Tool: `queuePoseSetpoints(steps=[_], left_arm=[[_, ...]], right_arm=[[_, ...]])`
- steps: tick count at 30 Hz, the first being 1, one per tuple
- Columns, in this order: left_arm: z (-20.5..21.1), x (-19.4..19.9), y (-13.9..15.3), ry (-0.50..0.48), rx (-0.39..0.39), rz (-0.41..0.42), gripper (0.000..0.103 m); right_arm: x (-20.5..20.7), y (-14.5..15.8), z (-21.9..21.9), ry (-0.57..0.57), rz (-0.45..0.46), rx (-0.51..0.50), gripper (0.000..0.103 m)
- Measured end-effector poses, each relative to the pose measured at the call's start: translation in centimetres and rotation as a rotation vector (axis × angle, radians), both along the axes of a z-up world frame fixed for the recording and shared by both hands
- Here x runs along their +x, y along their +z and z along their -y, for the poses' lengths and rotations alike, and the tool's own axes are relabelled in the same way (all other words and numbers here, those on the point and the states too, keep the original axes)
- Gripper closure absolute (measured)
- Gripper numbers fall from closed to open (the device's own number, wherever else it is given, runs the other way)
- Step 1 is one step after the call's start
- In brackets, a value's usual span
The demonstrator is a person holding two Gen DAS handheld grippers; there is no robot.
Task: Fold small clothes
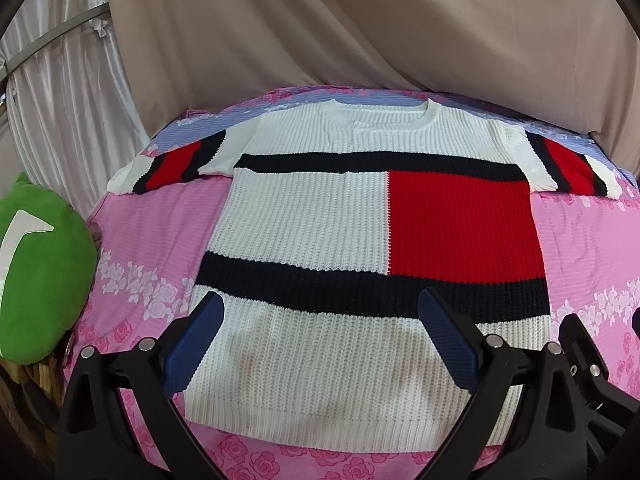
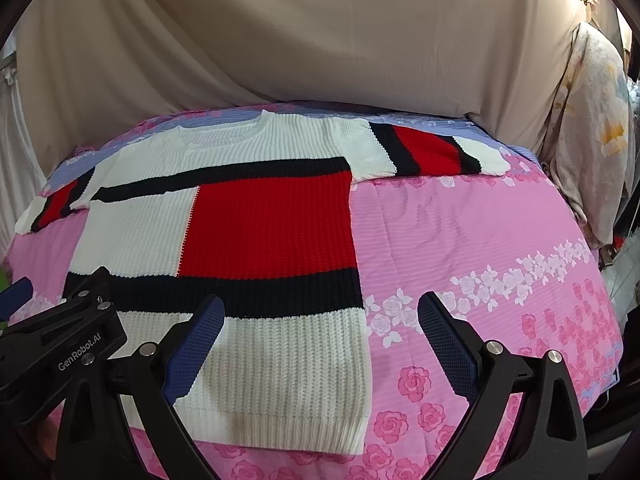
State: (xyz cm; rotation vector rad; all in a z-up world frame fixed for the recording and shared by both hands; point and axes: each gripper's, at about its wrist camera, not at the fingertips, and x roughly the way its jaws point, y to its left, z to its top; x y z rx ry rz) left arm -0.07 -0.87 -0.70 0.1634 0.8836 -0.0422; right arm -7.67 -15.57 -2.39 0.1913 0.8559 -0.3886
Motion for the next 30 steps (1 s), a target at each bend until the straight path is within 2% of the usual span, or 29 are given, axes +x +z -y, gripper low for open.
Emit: queuePoseSetpoints(steps=[30], left_arm=[[-0.2, 0.9, 0.3, 0.016, 0.016, 0.013, 0.008]], right_arm=[[1.3, 0.1, 0.0, 0.014, -0.003, 0.002, 0.007]])
